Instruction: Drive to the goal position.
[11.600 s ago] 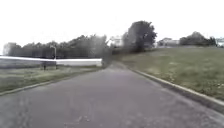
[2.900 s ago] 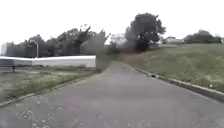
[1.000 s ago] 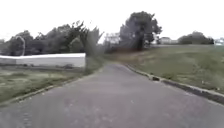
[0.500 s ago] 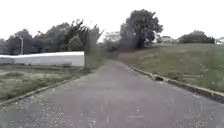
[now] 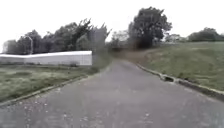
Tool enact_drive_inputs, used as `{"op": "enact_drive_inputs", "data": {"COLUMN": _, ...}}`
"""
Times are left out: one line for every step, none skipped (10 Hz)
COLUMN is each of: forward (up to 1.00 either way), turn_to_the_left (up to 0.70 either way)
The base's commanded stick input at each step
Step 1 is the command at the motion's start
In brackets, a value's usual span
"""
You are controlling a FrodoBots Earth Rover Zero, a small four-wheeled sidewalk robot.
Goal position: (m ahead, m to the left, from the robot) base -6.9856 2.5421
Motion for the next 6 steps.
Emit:
{"op": "enact_drive_inputs", "data": {"forward": 0.0, "turn_to_the_left": 0.45}}
{"op": "enact_drive_inputs", "data": {"forward": 0.0, "turn_to_the_left": 0.45}}
{"op": "enact_drive_inputs", "data": {"forward": 0.0, "turn_to_the_left": 0.45}}
{"op": "enact_drive_inputs", "data": {"forward": 0.0, "turn_to_the_left": 0.45}}
{"op": "enact_drive_inputs", "data": {"forward": 0.0, "turn_to_the_left": 0.45}}
{"op": "enact_drive_inputs", "data": {"forward": 0.0, "turn_to_the_left": 0.45}}
